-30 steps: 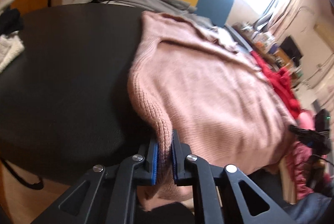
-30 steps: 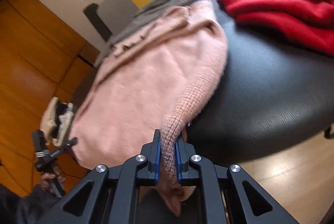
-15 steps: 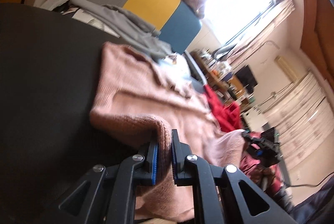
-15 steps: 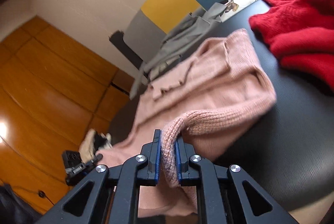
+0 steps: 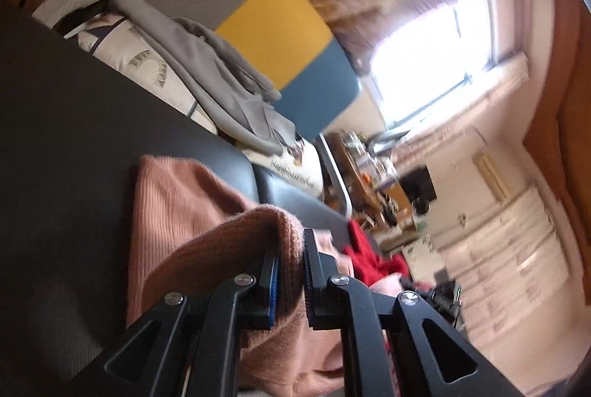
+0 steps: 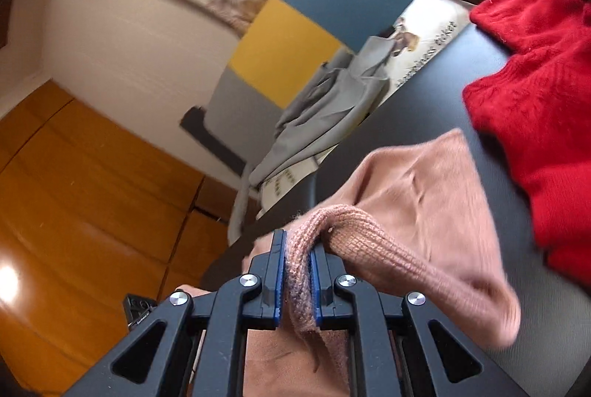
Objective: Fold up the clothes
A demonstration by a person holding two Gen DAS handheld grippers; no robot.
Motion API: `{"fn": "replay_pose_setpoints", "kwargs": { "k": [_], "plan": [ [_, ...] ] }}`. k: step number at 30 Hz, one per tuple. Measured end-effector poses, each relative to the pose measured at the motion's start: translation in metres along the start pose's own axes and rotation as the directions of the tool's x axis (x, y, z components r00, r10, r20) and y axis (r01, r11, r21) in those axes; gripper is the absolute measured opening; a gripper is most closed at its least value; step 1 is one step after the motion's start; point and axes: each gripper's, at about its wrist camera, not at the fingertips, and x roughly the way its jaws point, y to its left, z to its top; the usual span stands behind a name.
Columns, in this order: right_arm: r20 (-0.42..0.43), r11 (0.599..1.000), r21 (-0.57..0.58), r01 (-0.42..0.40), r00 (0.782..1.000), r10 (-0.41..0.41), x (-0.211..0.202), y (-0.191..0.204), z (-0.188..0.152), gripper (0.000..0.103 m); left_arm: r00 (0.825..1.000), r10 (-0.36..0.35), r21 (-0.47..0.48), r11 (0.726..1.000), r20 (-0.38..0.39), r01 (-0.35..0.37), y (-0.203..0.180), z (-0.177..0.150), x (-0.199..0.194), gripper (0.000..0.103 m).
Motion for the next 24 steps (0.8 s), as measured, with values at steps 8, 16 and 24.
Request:
{"fn": "replay_pose_setpoints", "kwargs": {
  "k": [8, 16, 24],
  "plan": [
    [-0.085, 0.992, 0.117, 0.052, 0.996, -0.042, 0.061, -0.044, 0.034, 0.019, 0.987, 0.112, -0.118, 0.985, -0.116, -0.126, 0.066, 0.015, 0.065, 0.010],
    [-0.099, 0.992, 0.092, -0.088, 0.990, 0.097, 0.043, -0.038, 0.014, 0.069, 0.991, 0.080, -0.095, 0.991, -0.111, -0.091, 0.070, 0.006, 0.033, 0.021],
    [-0.194, 0.995, 0.035, -0.094, 0.976, 0.099, 0.056, -0.018, -0.005, 0.079, 0.967, 0.147, 0.062, 0.989, -0.210, -0.137, 0.046, -0.018, 0.031, 0.025]
  ]
}}
